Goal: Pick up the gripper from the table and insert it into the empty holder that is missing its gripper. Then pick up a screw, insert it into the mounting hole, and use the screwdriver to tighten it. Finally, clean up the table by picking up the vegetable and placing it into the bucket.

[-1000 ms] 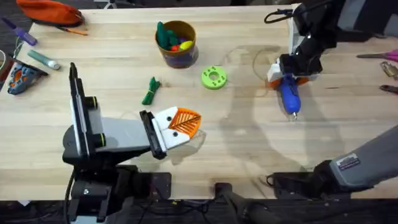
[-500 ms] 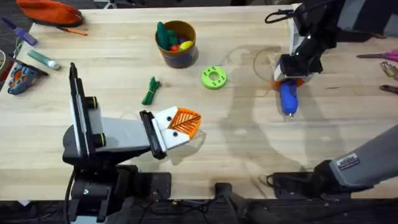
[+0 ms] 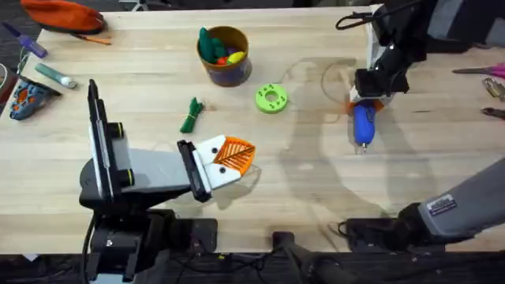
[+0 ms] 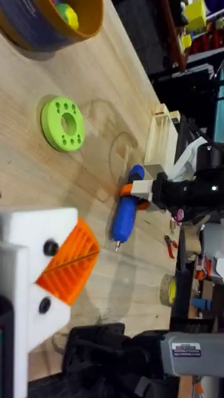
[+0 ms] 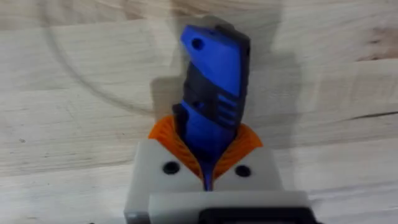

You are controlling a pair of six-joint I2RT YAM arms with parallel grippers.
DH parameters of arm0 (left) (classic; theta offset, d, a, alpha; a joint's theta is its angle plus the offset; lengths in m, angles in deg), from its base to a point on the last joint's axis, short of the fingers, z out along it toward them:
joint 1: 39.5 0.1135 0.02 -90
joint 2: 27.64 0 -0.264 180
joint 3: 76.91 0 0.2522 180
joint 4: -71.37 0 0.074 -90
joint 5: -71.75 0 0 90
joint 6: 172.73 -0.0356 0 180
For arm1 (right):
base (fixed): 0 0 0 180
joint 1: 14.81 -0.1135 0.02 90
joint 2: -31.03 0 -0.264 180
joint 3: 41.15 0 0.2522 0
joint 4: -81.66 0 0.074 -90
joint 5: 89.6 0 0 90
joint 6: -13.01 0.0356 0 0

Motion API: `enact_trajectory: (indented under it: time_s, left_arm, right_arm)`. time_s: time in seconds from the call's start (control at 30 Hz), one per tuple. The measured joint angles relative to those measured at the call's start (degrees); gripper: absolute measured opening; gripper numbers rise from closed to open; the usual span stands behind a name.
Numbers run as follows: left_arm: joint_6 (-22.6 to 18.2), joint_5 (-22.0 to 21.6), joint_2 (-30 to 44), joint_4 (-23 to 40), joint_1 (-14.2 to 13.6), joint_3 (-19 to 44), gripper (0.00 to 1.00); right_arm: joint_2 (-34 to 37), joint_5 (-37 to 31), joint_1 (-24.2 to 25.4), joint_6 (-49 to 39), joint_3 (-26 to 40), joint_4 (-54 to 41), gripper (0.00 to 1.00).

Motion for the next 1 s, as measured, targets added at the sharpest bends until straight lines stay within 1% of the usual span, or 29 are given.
enact_trajectory:
  time_s: [0.37, 0.43, 0.47, 0.5, 0.53, 0.63, 0.73, 0.77, 0.83, 1.0]
  left_arm:
    - [0.0, 0.0, -0.01, -0.01, 0.0, 0.0, 0.016]
    - [0.0, 0.0, 0.0, 0.0, 0.0, 0.0, 0.016]
    - [-0.01, 0.0, 0.0, -0.01, 0.0, 0.0, 0.016]
    - [-0.01, 0.0, 0.0, 0.0, 0.0, 0.0, 0.016]
    - [0.0, 0.0, -0.01, -0.01, 0.0, 0.0, 0.016]
    - [0.0, 0.0, 0.0, -0.01, 0.0, 0.0, 0.016]
    - [-0.02, 0.0, -0.02, 0.0, 0.0, 0.0, 0.016]
    - [0.0, 0.0, 0.0, 0.0, 0.0, 0.0, 0.016]
    - [0.0, 0.0, 0.0, -0.01, 0.0, 0.0, 0.016]
    - [-0.02, 0.0, 0.0, -0.02, 0.0, 0.0, 0.016]
  right_arm:
    - [0.0, 0.0, 0.0, 0.01, 0.0, 0.0, 0.025]
    - [0.0, 0.02, 0.0, 0.0, 0.0, -0.02, 0.057]
    - [0.0, 0.07, 0.0, 0.17, 0.0, -0.05, 0.143]
    - [-0.02, -0.04, 0.0, -0.01, 0.0, -0.21, 0.431]
    - [-0.02, -0.31, 0.0, -0.03, 0.0, -0.18, 0.521]
    - [-0.02, -0.87, 0.2, 0.01, 0.0, -0.23, 0.737]
    - [-0.03, -1.3, 0.32, 0.01, 0.02, -0.22, 0.917]
    - [-0.04, -1.45, 0.37, -0.03, 0.04, -0.17, 0.955]
    - [-0.04, -1.74, 0.39, -0.01, 0.07, -0.22, 0.988]
    - [-0.04, -1.7, 0.39, 0.0, 0.46, -1.03, 0.992]
